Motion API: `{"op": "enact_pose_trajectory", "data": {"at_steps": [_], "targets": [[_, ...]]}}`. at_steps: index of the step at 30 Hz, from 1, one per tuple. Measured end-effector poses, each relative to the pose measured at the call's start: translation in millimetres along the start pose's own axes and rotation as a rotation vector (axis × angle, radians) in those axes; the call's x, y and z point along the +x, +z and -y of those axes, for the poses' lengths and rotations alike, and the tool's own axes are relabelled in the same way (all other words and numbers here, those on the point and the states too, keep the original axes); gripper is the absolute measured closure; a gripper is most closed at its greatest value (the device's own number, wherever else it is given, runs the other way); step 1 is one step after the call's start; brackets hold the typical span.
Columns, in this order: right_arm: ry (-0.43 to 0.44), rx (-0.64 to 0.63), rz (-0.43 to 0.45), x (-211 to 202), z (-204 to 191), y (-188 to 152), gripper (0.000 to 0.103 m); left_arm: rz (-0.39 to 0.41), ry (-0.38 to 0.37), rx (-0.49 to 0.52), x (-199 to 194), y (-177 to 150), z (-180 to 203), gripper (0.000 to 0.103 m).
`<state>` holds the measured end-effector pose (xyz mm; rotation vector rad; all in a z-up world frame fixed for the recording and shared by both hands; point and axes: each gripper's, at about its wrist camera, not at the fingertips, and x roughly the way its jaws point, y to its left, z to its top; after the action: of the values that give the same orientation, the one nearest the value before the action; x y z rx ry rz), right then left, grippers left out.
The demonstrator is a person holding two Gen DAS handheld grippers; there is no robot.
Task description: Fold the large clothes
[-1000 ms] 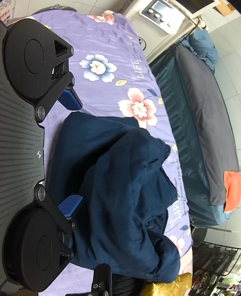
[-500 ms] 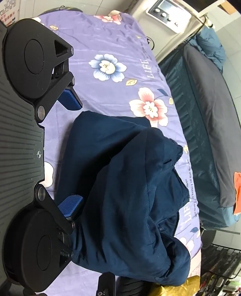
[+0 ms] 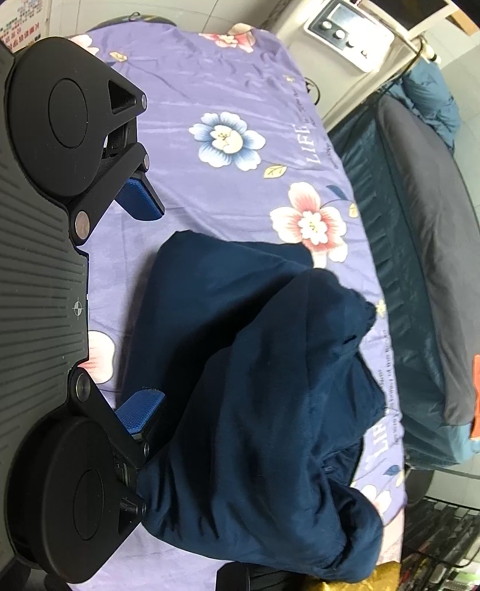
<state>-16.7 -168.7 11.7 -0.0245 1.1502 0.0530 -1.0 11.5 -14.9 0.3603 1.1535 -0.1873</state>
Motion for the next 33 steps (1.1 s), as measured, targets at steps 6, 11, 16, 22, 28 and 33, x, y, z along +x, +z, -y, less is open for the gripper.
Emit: {"op": "enact_pose_trajectory", "data": {"at_steps": [6,11,16,22,28,33], "targets": [[0.023,0.0,0.013,1.5,-2.4,1.0,0.0,-0.022,0.021,-0.012,3.3,-0.2,-4.3,0.0],[0.016,0.003,0.006,2.7,0.8,-0.8,0.0,-0.017,0.018,-0.022,2.7,-1.4,-5.9,0.0],[0.011,0.002,0.012,1.8,1.9,1.0,0.0,-0.021,0.021,-0.031,3.5,-3.5,-8.5,0.0],[0.017,0.004,0.008,2.4,2.7,1.2,0.0,-0.022,0.029,-0.033,4.5,-4.7,-11.2,0.0],[0.018,0.005,0.004,3.5,2.6,0.3,0.0,-0.029,0.027,-0.034,7.1,-5.5,-11.8,0.0],[0.018,0.007,0.006,3.9,2.3,-0.3,0.0,-0.026,0.026,-0.035,6.3,-6.1,-12.3,0.0]]}}
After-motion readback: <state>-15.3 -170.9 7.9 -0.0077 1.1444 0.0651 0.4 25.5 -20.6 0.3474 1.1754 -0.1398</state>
